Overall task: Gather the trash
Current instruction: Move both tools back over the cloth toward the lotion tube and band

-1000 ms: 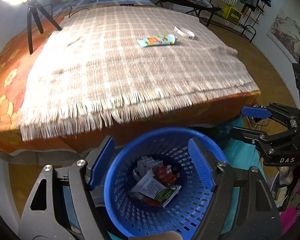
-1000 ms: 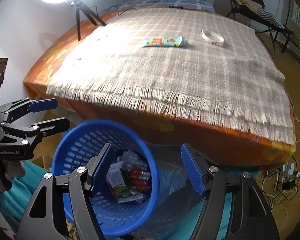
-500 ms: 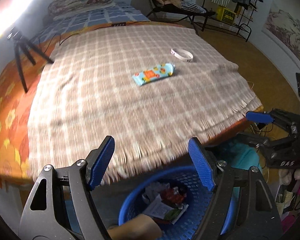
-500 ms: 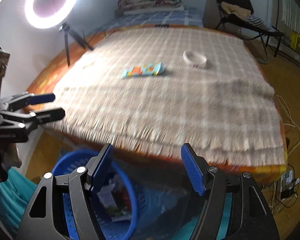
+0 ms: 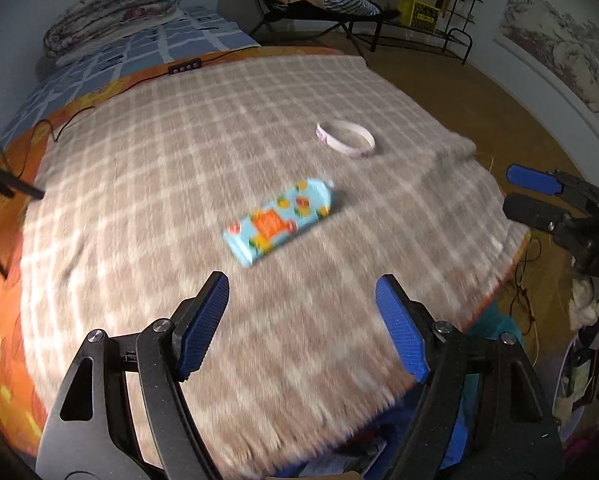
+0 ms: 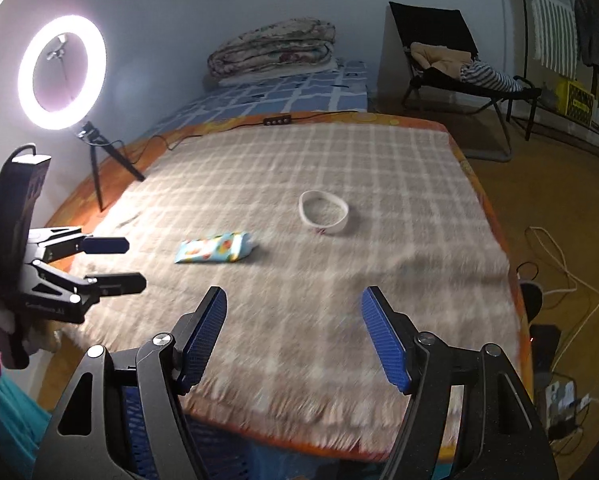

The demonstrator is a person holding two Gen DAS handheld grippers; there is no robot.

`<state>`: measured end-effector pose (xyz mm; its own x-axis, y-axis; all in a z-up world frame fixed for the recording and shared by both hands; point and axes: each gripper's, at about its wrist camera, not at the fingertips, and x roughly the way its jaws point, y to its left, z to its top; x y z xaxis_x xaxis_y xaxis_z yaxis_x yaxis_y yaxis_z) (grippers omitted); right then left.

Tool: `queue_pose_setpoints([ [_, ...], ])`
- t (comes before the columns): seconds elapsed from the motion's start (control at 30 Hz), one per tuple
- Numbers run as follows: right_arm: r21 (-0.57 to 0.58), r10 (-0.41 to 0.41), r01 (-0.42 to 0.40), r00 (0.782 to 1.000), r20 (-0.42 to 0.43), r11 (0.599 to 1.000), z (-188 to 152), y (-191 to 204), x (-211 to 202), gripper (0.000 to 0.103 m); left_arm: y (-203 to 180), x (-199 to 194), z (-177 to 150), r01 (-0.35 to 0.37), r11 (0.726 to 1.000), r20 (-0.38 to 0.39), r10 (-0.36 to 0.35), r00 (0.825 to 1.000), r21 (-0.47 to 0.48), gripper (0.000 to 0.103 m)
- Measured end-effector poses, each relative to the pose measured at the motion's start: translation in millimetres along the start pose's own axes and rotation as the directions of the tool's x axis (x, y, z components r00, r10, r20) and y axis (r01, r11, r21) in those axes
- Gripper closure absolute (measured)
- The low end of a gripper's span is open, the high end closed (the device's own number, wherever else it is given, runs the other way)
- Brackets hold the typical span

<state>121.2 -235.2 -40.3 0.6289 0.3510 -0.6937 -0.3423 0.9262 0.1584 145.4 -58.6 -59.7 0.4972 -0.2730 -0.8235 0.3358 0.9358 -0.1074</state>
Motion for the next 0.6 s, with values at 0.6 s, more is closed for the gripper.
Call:
queue_pose_setpoints([
  [0.6,0.087,0.027,-0.02,0.996,-0.082,0.996,46.0,-38.7,69.5,0.033,54.5,76.3,52.2,0.14,0.975,-0.033,-0.148,0.988,-0.173,0.032],
])
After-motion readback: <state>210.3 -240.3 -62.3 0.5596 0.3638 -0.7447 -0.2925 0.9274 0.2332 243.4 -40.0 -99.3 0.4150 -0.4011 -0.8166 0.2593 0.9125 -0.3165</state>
